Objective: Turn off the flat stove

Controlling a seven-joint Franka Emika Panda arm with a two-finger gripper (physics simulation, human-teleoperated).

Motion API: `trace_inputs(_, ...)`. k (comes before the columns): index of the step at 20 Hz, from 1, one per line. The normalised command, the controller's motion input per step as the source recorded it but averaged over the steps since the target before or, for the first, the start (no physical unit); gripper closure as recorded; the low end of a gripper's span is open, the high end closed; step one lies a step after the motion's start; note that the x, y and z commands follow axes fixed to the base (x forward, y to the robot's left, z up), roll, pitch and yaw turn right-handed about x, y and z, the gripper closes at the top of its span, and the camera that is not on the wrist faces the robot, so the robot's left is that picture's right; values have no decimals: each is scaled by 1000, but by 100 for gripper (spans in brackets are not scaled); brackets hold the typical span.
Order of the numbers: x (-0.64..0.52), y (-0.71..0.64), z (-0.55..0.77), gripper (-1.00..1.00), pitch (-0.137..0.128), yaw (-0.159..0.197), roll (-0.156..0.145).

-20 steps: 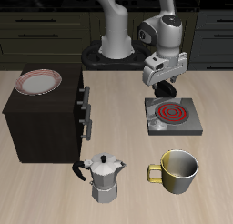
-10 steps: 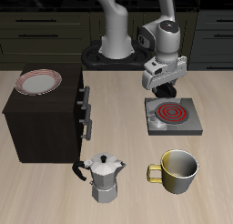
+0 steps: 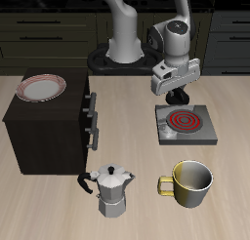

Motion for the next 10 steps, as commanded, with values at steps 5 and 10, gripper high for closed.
trace_inputs(5,1,-11,26,100,6,-23,22)
trace_inputs(10,150,-121,104,100,-8,-75,-13)
